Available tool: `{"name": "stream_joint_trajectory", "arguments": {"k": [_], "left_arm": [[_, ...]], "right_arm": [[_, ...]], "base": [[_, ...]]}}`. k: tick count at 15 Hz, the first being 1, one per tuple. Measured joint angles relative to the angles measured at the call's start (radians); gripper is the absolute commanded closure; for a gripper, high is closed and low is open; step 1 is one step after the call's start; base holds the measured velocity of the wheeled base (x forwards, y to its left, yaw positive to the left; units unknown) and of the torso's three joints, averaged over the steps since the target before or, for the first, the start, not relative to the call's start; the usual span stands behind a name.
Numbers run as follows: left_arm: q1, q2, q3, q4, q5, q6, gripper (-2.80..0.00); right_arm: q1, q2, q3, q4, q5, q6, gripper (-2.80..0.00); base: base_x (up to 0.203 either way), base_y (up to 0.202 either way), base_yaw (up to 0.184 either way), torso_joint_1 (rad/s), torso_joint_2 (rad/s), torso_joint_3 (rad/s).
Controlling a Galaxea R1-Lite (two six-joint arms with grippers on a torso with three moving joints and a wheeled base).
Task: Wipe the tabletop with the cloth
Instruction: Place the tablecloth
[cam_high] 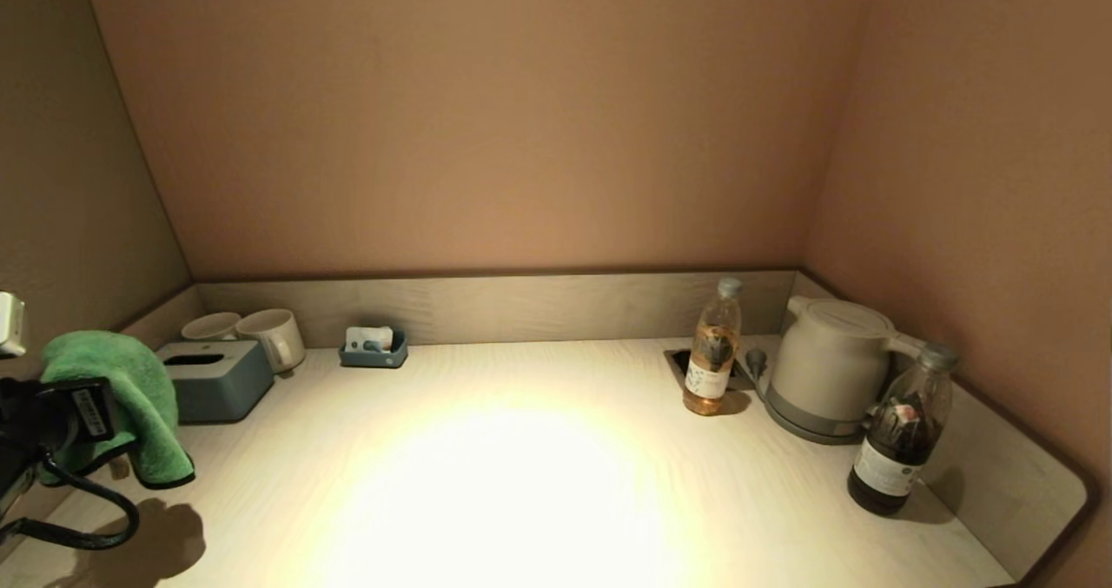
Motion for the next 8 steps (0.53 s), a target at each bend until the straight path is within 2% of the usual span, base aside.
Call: {"name": "stream_joint_trajectory", "arguments": {"k": [4,8], "left_arm": [[0.115,-0.015,0.064,-0.002,-0.004,-0.012,0.0],[0.242,0.099,0.085,-0.007,-0.003,-0.057,0.0]], "right_arm": [[0.0,0.0,0.0,0.0,0.0,0.0,0.0],[0.0,0.0,0.0,-0.001,0.001,0.0,0.0]], "base": [[0.0,0.0,0.0,0.0,0.0,0.0],[0.0,0.0,0.0,0.0,0.0,0.0]]}}
